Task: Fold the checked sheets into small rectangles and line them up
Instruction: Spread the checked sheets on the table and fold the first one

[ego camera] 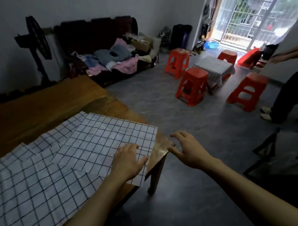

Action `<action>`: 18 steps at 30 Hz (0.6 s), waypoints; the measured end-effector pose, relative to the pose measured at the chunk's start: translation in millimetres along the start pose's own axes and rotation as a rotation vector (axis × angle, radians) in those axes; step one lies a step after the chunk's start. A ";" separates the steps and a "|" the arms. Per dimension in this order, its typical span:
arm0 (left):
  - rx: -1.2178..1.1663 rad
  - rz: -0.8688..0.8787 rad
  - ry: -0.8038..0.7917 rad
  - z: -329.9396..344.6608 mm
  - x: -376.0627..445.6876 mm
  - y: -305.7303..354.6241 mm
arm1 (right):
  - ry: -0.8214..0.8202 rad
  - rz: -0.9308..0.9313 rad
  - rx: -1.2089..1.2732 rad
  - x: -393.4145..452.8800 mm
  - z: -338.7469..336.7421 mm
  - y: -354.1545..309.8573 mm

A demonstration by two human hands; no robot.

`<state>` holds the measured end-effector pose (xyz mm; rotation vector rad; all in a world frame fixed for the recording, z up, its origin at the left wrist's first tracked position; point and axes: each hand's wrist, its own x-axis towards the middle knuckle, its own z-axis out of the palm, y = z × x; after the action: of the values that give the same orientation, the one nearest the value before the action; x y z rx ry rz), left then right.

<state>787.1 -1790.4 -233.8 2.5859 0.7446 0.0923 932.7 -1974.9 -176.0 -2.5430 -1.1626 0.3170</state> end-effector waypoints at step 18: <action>-0.046 -0.357 0.024 29.0 45.6 -51.9 | -0.259 -0.338 0.038 171.3 67.3 12.8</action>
<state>805.8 -1739.1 -285.1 2.3711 1.1835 0.0298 1029.4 -1838.5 -254.1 -2.2666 -1.6355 0.5876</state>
